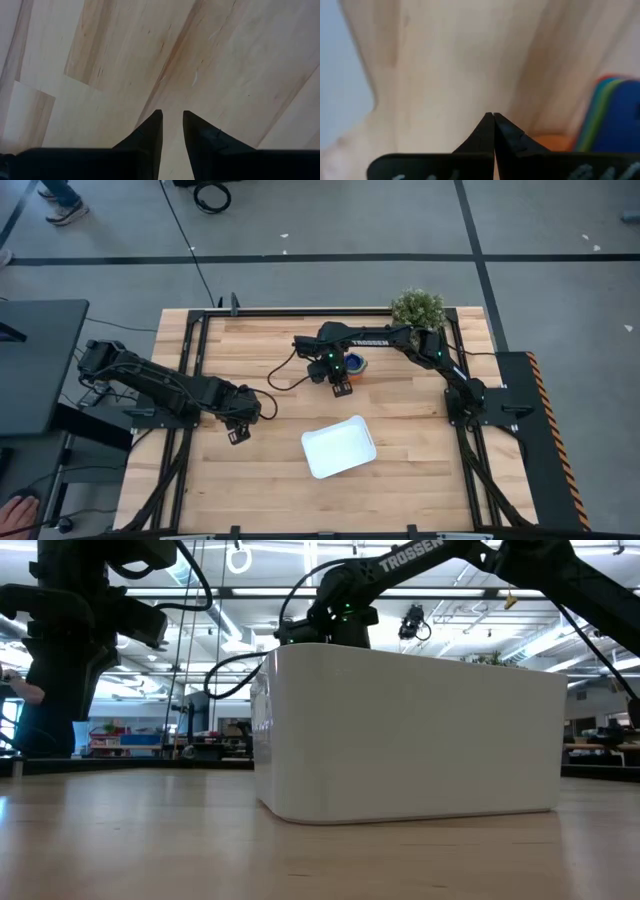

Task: Nest measuring cups in basket
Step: Stack the violet measuring cup into the green measuring cup, then put the nested measuring cups into the white bin

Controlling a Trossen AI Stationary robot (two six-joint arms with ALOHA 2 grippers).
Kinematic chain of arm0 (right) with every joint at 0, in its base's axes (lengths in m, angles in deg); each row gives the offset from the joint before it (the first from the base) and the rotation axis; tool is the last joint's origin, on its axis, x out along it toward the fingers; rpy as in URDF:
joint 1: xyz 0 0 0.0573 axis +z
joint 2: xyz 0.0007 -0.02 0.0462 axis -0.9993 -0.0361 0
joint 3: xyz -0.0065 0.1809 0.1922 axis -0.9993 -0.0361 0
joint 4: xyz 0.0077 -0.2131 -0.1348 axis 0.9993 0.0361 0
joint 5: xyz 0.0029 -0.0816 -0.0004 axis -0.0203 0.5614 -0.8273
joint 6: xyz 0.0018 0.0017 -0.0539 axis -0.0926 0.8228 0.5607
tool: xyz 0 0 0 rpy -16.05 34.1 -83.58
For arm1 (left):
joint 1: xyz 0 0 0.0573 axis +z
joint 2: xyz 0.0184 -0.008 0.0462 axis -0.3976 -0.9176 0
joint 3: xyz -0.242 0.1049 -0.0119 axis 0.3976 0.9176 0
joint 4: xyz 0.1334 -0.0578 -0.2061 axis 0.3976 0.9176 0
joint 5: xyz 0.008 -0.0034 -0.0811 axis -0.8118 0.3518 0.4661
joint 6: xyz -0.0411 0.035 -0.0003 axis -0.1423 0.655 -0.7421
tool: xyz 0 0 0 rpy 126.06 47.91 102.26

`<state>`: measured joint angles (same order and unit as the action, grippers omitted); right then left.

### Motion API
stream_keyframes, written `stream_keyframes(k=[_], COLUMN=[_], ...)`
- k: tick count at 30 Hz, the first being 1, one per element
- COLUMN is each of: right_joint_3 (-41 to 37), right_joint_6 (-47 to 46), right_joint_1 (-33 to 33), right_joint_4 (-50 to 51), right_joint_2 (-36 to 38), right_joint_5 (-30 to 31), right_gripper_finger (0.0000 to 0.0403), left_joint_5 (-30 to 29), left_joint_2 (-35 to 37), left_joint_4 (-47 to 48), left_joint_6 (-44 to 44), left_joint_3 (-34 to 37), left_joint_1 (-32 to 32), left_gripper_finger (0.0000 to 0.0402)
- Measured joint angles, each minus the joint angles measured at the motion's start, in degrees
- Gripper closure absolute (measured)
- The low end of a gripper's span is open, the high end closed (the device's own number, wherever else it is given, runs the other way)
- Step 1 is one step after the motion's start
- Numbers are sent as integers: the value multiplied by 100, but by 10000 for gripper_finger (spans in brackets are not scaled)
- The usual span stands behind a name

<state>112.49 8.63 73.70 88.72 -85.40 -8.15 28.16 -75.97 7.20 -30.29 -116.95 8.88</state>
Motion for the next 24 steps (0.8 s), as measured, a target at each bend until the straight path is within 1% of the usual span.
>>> stream_keyframes(k=[6,11,13,18,21,24], right_joint_3=[0,0,0,0,0,0], right_joint_6=[-35,-399,-620,-1131,-1426,-1678], right_joint_1=[112,135,135,132,126,126], right_joint_4=[394,366,342,378,480,500], right_joint_2=[183,688,931,1472,1755,1938], right_joint_5=[-47,-10,130,783,776,548], right_gripper_finger=[403,403,403,402,394,383], left_joint_5=[-2,-4,-4,-4,-4,-4], left_joint_2=[0,-2,0,-2,-1,-2], left_joint_4=[-2,-8,-12,-55,-63,-63], left_joint_6=[153,159,165,162,148,181], left_joint_3=[0,0,0,0,0,0], left_joint_1=[1,2,2,2,2,0], left_gripper_finger=[317,317,317,317,317,317])
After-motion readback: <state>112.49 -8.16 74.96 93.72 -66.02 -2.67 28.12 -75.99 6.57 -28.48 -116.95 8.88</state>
